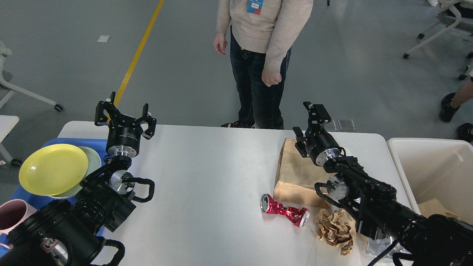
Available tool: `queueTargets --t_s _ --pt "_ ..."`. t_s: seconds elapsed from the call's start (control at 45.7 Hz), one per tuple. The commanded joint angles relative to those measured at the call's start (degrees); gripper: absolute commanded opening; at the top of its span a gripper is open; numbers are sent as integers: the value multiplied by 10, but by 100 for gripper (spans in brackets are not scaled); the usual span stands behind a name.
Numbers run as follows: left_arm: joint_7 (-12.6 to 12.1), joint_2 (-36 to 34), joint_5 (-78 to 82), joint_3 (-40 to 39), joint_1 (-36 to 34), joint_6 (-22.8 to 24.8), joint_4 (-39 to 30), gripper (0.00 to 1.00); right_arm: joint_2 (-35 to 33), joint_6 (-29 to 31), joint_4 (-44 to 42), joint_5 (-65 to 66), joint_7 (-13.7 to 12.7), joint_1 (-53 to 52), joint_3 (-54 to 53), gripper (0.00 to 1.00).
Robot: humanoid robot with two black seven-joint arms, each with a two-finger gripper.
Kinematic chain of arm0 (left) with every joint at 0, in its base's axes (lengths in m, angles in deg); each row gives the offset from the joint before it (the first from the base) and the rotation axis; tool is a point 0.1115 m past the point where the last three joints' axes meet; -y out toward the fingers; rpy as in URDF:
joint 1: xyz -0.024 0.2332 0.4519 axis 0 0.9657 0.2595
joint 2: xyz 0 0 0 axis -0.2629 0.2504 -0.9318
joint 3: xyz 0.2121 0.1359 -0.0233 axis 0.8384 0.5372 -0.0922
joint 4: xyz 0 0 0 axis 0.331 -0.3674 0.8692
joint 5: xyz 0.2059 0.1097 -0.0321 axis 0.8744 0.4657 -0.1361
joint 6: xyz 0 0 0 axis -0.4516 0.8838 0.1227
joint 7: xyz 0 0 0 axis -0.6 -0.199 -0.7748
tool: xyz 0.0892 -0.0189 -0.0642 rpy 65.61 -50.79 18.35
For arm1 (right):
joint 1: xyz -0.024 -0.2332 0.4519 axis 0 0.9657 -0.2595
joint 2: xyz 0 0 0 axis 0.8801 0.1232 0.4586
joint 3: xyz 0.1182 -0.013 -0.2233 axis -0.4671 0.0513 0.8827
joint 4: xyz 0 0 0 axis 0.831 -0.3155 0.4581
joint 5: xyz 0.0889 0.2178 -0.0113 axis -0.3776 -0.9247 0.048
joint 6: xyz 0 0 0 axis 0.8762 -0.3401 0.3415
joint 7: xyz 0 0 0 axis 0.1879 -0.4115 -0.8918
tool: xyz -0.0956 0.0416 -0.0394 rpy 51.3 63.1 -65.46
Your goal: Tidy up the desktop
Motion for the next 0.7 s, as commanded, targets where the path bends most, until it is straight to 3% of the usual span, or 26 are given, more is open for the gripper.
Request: queueTargets --t_s 0.0,0.678 --pt "0 -1 0 0 10 29 0 96 0 0 0 0 0 0 0 100" --pt "-9 -3 0 2 15 44 0 96 0 0 0 0 0 0 -1 100"
